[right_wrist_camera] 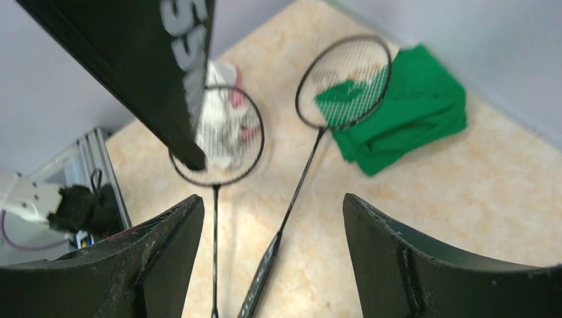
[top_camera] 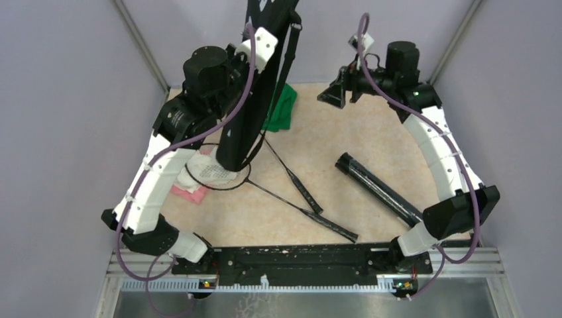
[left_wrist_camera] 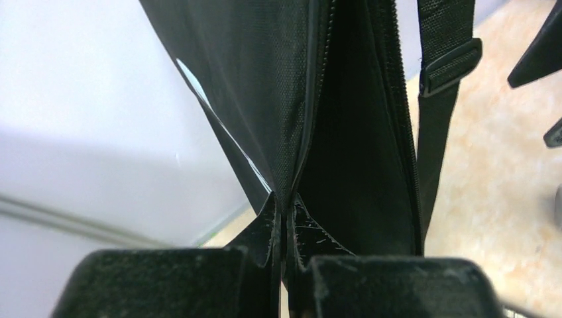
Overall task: Pack up the badminton gear
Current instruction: Open the racket bag at the center of the board.
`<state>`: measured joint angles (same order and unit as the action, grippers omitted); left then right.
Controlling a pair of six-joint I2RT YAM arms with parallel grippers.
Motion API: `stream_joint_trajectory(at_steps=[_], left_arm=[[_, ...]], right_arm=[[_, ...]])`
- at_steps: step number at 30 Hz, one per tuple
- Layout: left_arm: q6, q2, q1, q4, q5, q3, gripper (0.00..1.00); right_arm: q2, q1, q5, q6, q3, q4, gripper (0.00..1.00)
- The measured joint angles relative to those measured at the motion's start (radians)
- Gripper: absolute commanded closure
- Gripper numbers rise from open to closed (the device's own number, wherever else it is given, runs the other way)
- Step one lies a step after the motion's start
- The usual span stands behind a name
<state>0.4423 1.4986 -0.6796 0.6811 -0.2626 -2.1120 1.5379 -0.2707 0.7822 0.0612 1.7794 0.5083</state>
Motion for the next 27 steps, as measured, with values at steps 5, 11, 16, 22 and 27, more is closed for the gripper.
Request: stream_joint_trajectory(at_steps=[5,11,16,22,27], left_arm=[[0.01,-0.109,0.036,0.088,-0.011,0.174,1.0],[-0.034,-0.163,0.177,0.195,0.069,0.268,1.0],[-0.066,-0.225,0.241,0.233,0.137,0.308,1.0],[-0.086,-0.299,0.324,0.233,0.151,0.35,1.0],[-0.097,-0.305,0.377,0.235,0.151,0.386,1.0]], right_arm=[[0.003,-0.049,-0.044,-0.08,-0.174,0.031,0.25],[0.042,-0.137,-0.079,-0.137,-0.323,-0.001,0.26],[0.072,-0.254,-0.079,-0.206,-0.462,-0.051,0.31],[0.095,-0.379,-0.074,-0.269,-0.516,-0.087,0.41],[0.195,-0.491,-0.083,-0.29,-0.504,-0.122,0.47]])
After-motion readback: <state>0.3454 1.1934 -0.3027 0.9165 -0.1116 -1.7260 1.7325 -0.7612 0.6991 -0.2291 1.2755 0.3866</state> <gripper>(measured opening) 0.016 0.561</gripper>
